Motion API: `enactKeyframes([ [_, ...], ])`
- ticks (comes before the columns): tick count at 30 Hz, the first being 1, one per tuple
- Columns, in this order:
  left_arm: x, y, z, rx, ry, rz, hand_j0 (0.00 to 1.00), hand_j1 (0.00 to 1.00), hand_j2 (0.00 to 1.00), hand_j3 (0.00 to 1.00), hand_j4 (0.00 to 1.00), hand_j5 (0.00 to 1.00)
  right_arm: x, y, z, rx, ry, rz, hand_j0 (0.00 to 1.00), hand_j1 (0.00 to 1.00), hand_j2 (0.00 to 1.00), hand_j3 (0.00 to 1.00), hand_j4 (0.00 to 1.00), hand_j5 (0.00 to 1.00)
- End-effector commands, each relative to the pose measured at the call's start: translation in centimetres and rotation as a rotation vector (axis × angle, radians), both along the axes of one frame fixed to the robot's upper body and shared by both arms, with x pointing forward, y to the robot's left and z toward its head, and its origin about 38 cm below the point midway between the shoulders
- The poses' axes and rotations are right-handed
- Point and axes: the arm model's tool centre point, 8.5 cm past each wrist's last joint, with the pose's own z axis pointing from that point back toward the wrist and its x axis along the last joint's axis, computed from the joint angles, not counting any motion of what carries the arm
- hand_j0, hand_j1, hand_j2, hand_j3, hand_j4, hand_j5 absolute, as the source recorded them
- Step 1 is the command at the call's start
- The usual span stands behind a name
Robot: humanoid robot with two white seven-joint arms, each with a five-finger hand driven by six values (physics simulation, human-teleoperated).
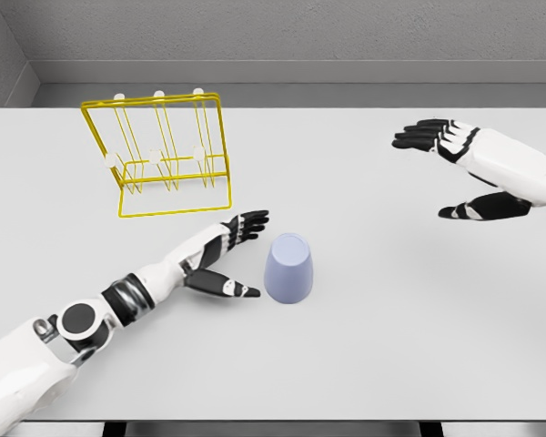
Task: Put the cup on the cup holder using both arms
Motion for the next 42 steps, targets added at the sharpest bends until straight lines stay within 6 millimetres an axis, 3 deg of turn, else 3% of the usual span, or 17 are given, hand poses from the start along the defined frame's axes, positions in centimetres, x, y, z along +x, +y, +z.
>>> enactKeyframes([
  [1, 0.0, -0.7, 0.0, -0.008, 0.011, -0.005, 1.0, 1.0, 1.0, 1.0, 1.0, 1.0, 0.7, -1.8, -0.3, 0.071, 0.011, -0.065, 1.0, 1.0, 1.0, 1.0, 1.0, 1.0],
  [7, -0.2, -1.7, 0.0, -0.018, 0.019, -0.02, 1.0, 1.0, 1.0, 1.0, 1.0, 1.0, 0.2, -2.3, -1.8, 0.069, 0.05, -0.083, 1.0, 1.0, 1.0, 1.0, 1.0, 1.0],
  [17, -0.5, -3.5, 0.0, -0.046, 0.028, -0.037, 1.0, 1.0, 1.0, 1.0, 1.0, 1.0, 0.2, -2.3, -1.8, 0.072, 0.051, -0.083, 1.0, 1.0, 1.0, 1.0, 1.0, 1.0],
  [37, -0.8, -5.0, -0.1, -0.056, 0.053, -0.049, 1.0, 1.0, 1.0, 1.0, 1.0, 1.0, 0.2, -2.2, -1.8, 0.079, 0.048, -0.083, 1.0, 1.0, 1.0, 1.0, 1.0, 1.0],
  [40, -0.7, -5.1, -0.1, -0.061, 0.054, -0.046, 0.87, 0.87, 0.87, 0.87, 0.87, 0.87, 0.2, -2.2, -1.9, 0.079, 0.049, -0.084, 1.0, 1.0, 1.0, 1.0, 1.0, 1.0],
  [42, -0.8, -5.1, -0.3, -0.06, 0.059, -0.046, 0.72, 0.72, 0.72, 0.72, 0.72, 0.72, 0.2, -2.2, -1.9, 0.078, 0.051, -0.083, 1.0, 1.0, 1.0, 1.0, 1.0, 1.0],
])
